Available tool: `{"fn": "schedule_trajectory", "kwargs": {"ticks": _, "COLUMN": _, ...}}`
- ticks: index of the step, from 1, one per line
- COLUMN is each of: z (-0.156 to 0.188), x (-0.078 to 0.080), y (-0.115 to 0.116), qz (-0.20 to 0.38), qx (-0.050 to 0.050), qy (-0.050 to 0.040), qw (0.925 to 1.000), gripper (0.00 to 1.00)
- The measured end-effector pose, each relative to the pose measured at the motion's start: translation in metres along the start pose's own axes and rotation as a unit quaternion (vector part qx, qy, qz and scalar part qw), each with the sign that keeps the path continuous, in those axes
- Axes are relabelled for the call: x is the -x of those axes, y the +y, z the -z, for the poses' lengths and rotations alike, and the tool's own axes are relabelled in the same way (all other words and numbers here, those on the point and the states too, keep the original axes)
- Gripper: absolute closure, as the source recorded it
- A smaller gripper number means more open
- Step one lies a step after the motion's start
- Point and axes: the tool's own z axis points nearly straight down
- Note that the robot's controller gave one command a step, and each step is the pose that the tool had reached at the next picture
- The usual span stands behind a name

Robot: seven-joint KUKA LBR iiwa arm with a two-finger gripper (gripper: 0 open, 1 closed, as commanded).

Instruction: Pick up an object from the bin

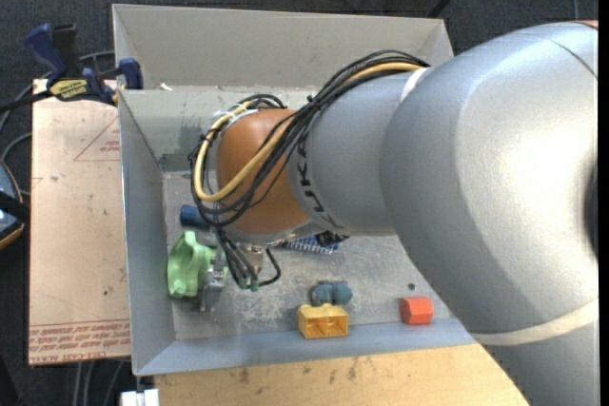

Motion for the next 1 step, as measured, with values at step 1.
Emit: {"fn": "schedule_trajectory", "kwargs": {"ticks": 1, "z": 0.1422, "x": 0.0174, "y": -0.01, "qz": 0.103, "qx": 0.0, "qy": -0.0004, "qw": 0.9947, "gripper": 1.0}}
